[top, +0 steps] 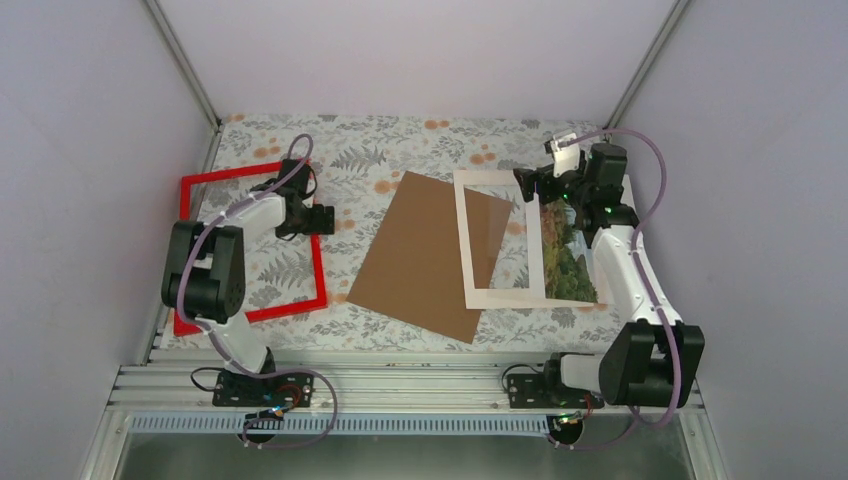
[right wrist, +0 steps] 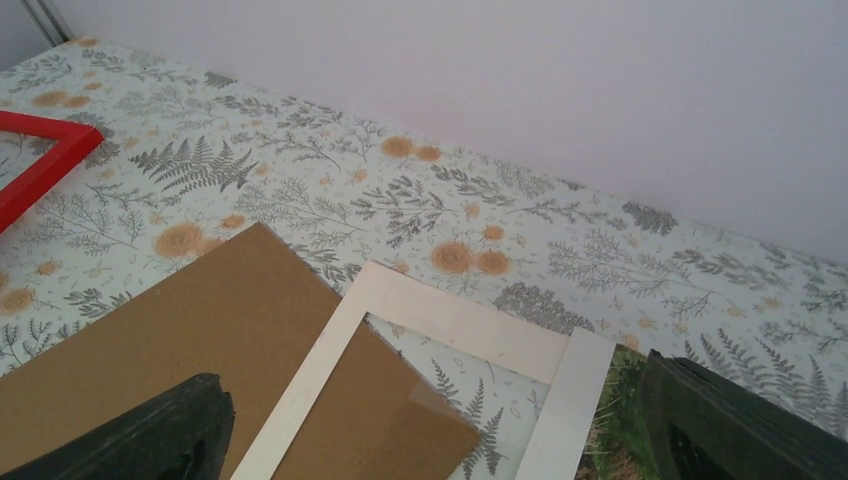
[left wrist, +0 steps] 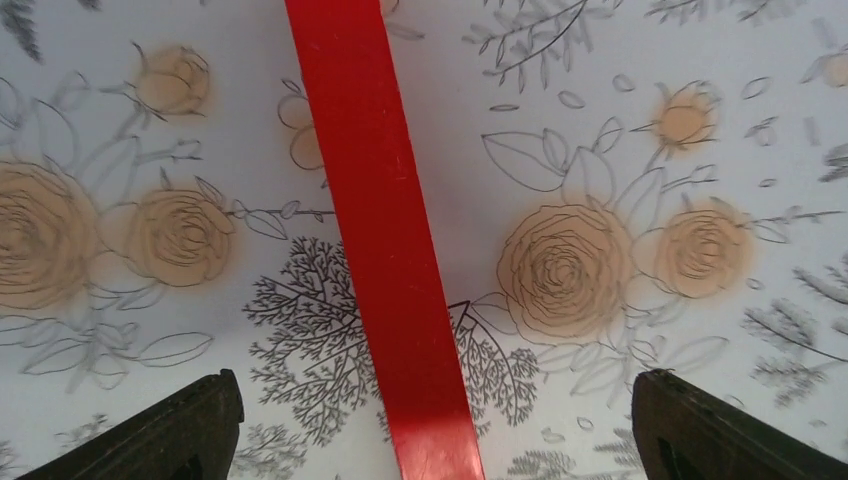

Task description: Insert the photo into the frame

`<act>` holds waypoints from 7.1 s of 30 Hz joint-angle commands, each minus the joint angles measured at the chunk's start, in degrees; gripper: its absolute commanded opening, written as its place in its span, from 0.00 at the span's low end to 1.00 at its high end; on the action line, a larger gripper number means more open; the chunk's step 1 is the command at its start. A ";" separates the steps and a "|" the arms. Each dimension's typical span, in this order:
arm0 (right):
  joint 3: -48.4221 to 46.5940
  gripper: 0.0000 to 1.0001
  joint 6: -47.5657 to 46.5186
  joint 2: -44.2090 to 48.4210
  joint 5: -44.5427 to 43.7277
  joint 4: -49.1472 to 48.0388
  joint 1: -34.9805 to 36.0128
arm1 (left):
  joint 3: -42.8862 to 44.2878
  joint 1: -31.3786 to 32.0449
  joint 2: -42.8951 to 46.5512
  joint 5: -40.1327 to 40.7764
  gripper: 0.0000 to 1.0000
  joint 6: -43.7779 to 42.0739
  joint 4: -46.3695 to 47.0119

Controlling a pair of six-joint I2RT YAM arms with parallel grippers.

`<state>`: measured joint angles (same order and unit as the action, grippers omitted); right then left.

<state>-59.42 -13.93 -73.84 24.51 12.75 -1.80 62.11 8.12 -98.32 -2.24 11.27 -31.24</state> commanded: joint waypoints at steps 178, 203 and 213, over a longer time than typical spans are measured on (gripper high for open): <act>-1.55 0.04 60.56 -8.98 25.14 -34.48 14.97 | 26.24 -9.34 17.13 -10.61 0.89 -8.62 0.90; -2.94 0.04 86.27 -43.28 28.57 -61.11 27.72 | 10.45 -22.08 5.89 -12.31 0.83 -14.51 -1.81; -0.73 0.05 86.25 -47.53 28.03 -58.20 30.40 | 9.47 -22.23 -0.78 -10.16 0.83 -15.18 1.40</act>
<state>-60.29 72.25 -121.38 51.51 -42.54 27.31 72.01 -13.74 -97.25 -13.45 -2.72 -32.34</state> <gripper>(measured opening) 0.177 0.831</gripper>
